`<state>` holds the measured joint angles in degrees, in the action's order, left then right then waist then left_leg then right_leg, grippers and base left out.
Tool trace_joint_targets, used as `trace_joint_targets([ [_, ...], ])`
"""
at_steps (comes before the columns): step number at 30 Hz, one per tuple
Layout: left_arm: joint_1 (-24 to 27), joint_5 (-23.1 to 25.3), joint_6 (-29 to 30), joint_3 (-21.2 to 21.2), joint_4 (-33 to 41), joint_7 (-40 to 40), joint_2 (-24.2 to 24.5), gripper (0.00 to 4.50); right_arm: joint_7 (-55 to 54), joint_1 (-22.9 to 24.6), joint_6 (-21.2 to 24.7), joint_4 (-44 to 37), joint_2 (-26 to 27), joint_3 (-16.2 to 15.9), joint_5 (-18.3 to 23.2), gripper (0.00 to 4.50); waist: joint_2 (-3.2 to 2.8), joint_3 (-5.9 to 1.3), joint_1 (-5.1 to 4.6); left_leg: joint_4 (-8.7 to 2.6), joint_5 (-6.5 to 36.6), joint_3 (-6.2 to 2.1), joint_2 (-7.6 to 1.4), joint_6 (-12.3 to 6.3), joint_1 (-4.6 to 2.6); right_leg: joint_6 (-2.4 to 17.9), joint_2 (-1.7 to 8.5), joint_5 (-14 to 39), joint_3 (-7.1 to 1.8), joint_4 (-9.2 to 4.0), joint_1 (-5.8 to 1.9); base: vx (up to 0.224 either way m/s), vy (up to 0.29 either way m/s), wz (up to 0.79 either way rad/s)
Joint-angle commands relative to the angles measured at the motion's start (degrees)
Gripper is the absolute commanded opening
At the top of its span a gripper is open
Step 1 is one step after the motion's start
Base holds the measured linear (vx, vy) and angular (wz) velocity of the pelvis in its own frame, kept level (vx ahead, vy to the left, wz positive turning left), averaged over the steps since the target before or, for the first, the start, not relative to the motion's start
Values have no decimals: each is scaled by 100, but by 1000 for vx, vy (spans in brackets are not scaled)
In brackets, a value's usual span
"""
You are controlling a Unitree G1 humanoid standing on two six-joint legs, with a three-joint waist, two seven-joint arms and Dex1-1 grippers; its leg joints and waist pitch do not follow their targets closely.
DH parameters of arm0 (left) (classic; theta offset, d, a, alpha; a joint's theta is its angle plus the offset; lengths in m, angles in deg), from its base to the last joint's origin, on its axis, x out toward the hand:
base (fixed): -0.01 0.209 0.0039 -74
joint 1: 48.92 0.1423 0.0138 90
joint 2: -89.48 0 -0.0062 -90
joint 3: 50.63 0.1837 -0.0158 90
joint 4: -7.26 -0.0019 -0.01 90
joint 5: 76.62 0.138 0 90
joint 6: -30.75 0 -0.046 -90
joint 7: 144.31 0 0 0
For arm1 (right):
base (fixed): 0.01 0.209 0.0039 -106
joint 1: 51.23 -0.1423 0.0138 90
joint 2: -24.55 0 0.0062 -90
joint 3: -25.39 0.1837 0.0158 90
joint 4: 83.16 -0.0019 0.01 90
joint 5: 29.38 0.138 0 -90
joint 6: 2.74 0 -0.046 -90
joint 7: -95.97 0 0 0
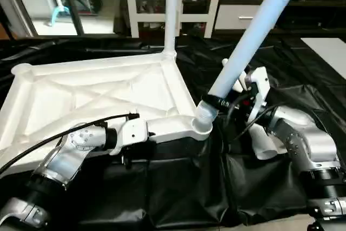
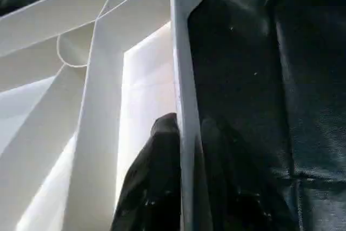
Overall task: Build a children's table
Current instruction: Insert table leg to table base
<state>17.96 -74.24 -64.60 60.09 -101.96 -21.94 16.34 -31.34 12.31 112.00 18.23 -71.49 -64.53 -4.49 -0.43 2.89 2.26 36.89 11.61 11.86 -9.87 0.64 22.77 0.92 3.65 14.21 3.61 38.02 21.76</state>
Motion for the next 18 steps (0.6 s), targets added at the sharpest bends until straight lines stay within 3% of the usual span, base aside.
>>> trace_joint_targets([
  [1, 160, -35, 175, 260, -88, -266, -89, 115, 228, -50, -59, -72, -147, 80, 69, 184, 65, -373, -35, -471, 375, -194, -407, -200, -187, 1356, 531, -305, -351, -423, -174, 0, 0, 0],
  [4, 93, 27, 127, 309, -128, -406, -72, 119, 684, -61, -230, 33, -333, -33, 39, 184, 86, -359, -28, -457, 266, -188, -407, -375, -171, 1353, 535, -370, -353, -429, -182, 0, 0, 0],
  [6, 74, 68, 112, 327, -146, -437, -61, 143, 767, -78, -284, 84, -386, -86, -22, 184, 85, -344, -34, -463, 320, -190, -413, -391, -174, 1358, 530, -240, -348, -443, -176, 0, 0, 0],
  [8, 48, 116, 103, 341, -195, -479, -56, 154, 785, -214, -610, 443, -393, -220, -281, 184, 85, -304, -61, -483, 490, -197, -412, -321, -179, 1362, 530, 113, -345, -488, -154, 0, 0, 0],
  [11, 69, 39, 305, 333, -129, -612, -42, 118, 785, -316, -798, 683, -327, -235, -361, 184, 77, -281, -78, -498, 654, -196, -421, -206, -203, 1362, 526, 352, -354, -508, -136, 0, 0, 0],
  [13, 105, 6, 391, 307, -61, -659, -33, 125, 810, -365, -866, 792, -280, -244, -385, 184, 89, -270, -95, -505, 639, -196, -421, -201, -197, 1397, 523, 282, -357, -498, -134, 0, 0, 0],
  [16, 149, -24, 442, 268, -4, -717, -31, 86, 861, -443, -1007, 917, -197, -258, -401, 184, 95, -272, -94, -499, 471, -192, -418, -320, -192, 1404, 523, 84, -359, -482, -143, 0, 0, 0],
  [18, 167, -69, 512, 241, 28, -771, -34, 86, 925, -496, -1064, 991, -154, -280, -410, 184, 121, -280, -108, -503, 287, -191, -424, -442, -193, 1436, 506, -200, -345, -449, -150, 0, 0, 0],
])
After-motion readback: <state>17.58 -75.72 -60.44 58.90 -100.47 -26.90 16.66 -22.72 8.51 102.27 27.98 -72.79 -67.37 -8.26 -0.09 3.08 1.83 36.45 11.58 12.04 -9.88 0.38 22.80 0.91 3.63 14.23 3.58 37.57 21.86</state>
